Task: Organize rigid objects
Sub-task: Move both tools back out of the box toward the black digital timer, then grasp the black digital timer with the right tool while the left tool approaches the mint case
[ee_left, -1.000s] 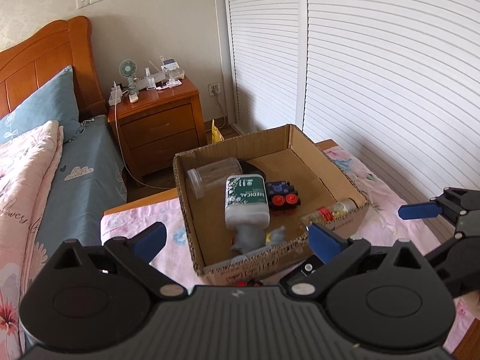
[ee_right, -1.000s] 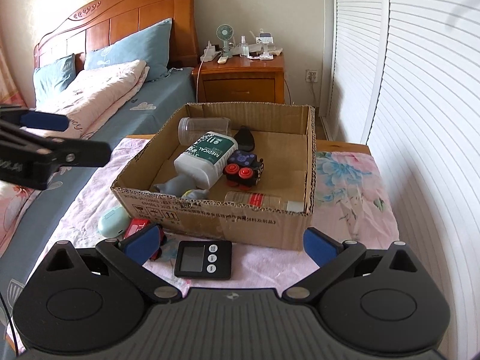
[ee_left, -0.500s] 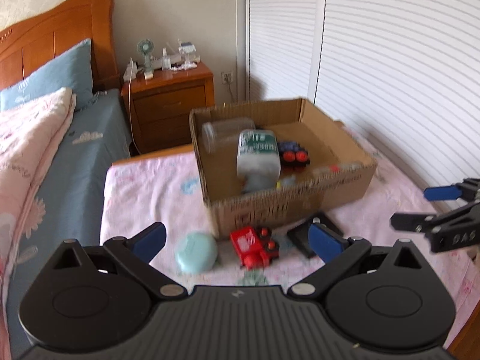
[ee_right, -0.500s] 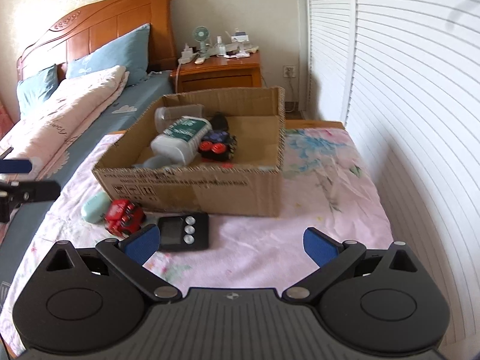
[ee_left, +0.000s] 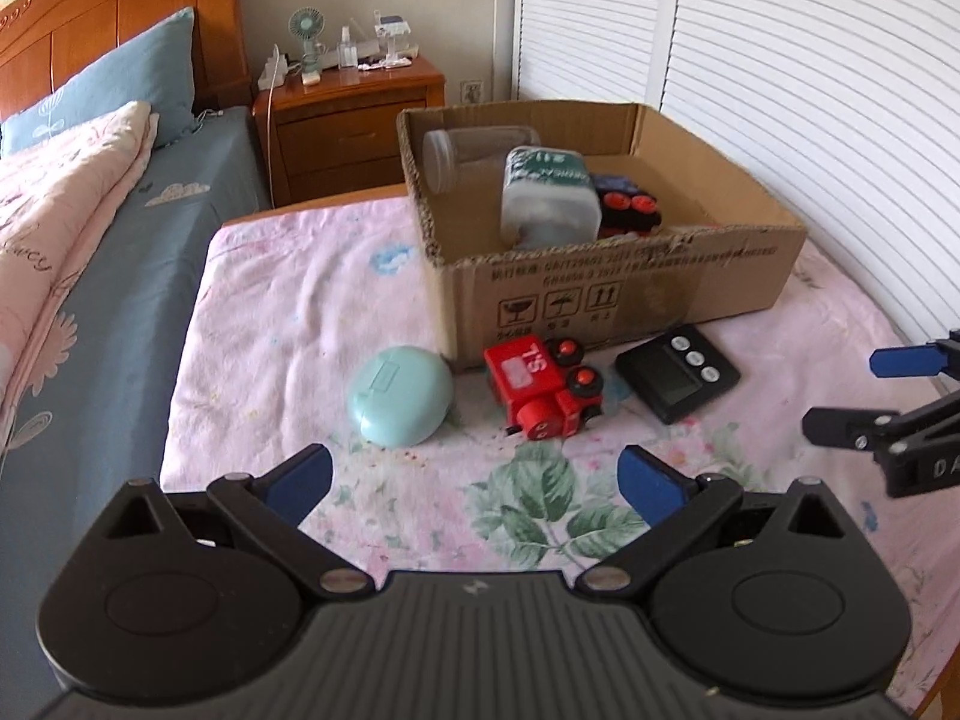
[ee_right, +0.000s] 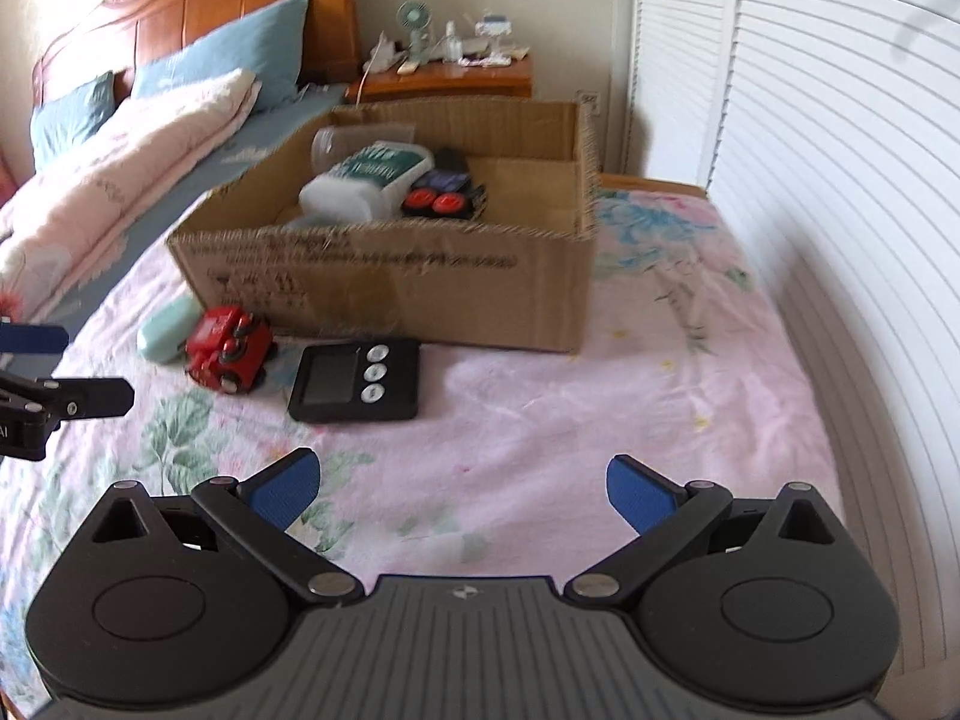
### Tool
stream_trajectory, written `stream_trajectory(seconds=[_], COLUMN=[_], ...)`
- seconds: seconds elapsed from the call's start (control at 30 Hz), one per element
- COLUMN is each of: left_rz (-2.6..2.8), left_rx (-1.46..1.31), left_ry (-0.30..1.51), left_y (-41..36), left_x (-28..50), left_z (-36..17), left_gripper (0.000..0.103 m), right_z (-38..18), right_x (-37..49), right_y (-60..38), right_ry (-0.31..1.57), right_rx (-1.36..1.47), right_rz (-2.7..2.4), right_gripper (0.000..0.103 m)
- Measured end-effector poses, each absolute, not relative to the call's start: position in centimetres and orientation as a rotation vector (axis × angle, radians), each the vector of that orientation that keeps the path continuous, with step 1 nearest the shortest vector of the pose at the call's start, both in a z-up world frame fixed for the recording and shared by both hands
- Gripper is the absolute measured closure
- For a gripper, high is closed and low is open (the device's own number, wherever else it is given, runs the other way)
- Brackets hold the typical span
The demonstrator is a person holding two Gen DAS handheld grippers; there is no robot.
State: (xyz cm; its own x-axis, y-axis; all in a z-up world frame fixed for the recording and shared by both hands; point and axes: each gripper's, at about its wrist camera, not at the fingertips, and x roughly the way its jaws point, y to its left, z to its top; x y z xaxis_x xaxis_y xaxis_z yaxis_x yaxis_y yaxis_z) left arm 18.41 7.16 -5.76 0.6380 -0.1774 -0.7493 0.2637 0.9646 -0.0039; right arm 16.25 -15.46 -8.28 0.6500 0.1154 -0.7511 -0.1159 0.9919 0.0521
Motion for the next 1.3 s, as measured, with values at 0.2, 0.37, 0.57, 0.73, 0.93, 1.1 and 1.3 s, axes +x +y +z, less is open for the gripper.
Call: stream_trajectory(seconds=[0.2, 0.37, 0.57, 0.73, 0.93, 1.1, 1.3], left_rz=[-0.241, -0.24, -0.252, -0.257, -0.254, -0.255, -0.255], left_rx=[0.103, 0.113, 0.118, 0.118, 0.112, 0.107, 0.108], left_ry=[0.851, 0.856, 0.867, 0.879, 0.893, 0.896, 0.901], left_y=[7.8, 8.0, 8.0, 8.2, 8.4, 8.6, 8.7], left_x=[18.9, 19.1, 19.4, 19.6, 20.0, 20.0, 20.0], left_z=[-6.7, -7.1, -7.8, -8.2, -8.8, -8.8, -9.0], left_gripper=[0.002, 0.002, 0.002, 0.002, 0.002, 0.002, 0.002], right_z=[-9.9, -10.8, -11.7, -11.7, -11.8, -11.8, -11.6], right_x=[17.9, 19.7, 21.2, 22.1, 22.9, 23.4, 23.2], right_y=[-12.8, -11.5, -10.5, -10.5, -10.3, -9.8, -9.7], right_ry=[0.88, 0.883, 0.874, 0.862, 0.856, 0.836, 0.819], right_rx=[-0.074, -0.089, -0.115, -0.113, -0.106, -0.128, -0.125], right_rz=[0.155, 0.168, 0.159, 0.163, 0.16, 0.158, 0.186], right_gripper=[0.0, 0.0, 0.0, 0.0, 0.0, 0.0, 0.012])
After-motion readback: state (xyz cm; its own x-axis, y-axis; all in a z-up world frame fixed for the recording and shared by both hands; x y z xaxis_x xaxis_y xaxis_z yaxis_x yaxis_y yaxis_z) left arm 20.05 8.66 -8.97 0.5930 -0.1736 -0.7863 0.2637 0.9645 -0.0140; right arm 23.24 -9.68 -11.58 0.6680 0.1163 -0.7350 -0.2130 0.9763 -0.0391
